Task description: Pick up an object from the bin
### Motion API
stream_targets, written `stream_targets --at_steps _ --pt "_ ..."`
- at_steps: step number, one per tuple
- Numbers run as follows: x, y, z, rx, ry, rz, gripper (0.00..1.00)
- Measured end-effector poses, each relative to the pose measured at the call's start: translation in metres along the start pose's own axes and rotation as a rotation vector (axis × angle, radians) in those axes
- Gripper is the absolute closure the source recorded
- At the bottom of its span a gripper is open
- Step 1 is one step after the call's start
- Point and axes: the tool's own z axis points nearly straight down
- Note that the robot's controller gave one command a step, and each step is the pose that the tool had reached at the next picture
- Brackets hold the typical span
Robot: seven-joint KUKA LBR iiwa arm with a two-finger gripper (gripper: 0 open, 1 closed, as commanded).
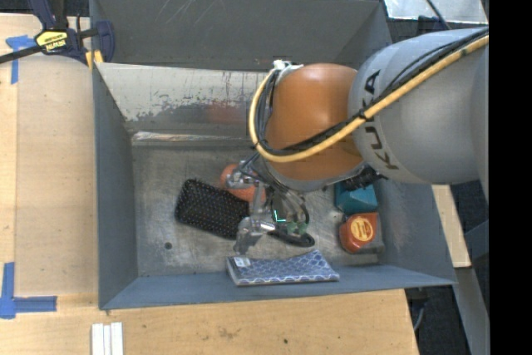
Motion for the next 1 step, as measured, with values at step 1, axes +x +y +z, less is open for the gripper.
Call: stream_targets --at_steps 1 --pt "-0.0012 -0.0002 -0.0027 -0.001 -0.005 0.002 0.00"
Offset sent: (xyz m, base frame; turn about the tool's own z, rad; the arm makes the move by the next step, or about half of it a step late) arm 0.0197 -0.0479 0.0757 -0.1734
